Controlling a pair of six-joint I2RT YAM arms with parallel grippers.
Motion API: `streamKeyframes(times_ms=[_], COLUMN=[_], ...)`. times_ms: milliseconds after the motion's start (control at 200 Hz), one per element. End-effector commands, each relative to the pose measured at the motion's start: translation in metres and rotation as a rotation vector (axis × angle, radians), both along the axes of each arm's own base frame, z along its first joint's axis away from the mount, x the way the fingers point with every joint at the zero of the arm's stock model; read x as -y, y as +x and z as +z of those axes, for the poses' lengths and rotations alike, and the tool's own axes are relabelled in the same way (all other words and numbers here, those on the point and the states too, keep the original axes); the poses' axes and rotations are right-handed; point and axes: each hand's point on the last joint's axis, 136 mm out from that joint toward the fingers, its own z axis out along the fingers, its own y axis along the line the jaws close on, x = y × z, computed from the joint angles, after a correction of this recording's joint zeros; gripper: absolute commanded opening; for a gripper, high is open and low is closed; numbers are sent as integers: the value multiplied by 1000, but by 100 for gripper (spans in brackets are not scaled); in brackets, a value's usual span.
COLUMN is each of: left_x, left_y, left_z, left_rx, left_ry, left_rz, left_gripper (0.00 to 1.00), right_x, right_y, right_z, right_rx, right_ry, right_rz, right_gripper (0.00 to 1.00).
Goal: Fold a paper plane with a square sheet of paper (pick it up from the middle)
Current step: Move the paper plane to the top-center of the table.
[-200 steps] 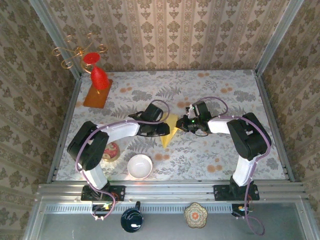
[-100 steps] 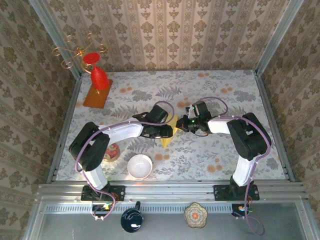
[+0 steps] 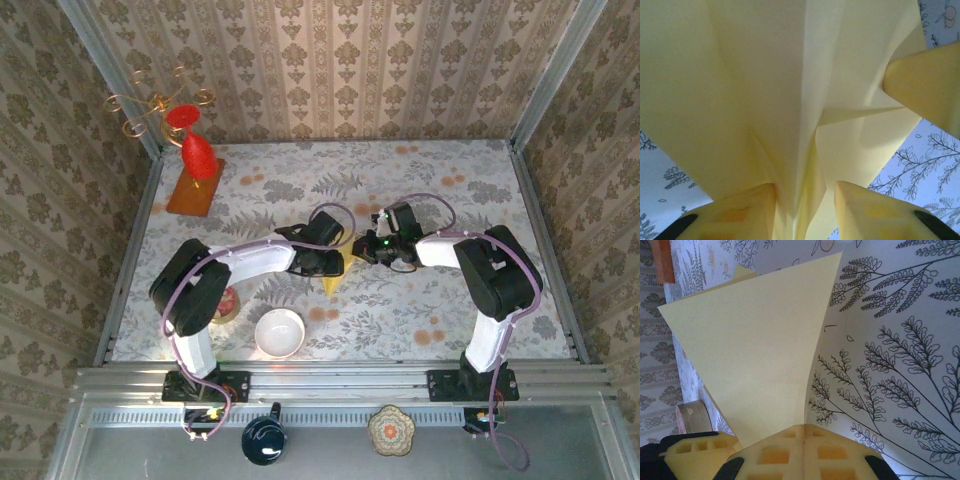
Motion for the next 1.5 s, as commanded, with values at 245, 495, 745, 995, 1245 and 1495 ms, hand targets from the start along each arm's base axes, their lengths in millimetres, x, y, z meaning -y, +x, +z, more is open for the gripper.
streamKeyframes(times_ms=[245,495,745,995,1245,1495], left_x=[0,-7,-13,-20,-26,-10], left_y=[5,8,15,33,80,134], left_z=[-10,-11,-1,13,31,36], left_rx=[6,18,63,113,188,223], left_ry=[75,121,147,167,206,245], left_rz=[-18,-17,-6,-1,13,39], left_gripper=[35,26,16,9,7,8], right_x=[-6,-3,30,57,82,98], right_y=[1,3,5,3,-2,-8], right_z=[9,28,36,47,54,50], right_rx=[18,44,84,129,180,182], right_ry=[22,20,-80,-155,-228,-269], right_rz=[20,5,-93,-179,-263,-296], right_gripper=[4,29,54,60,67,68])
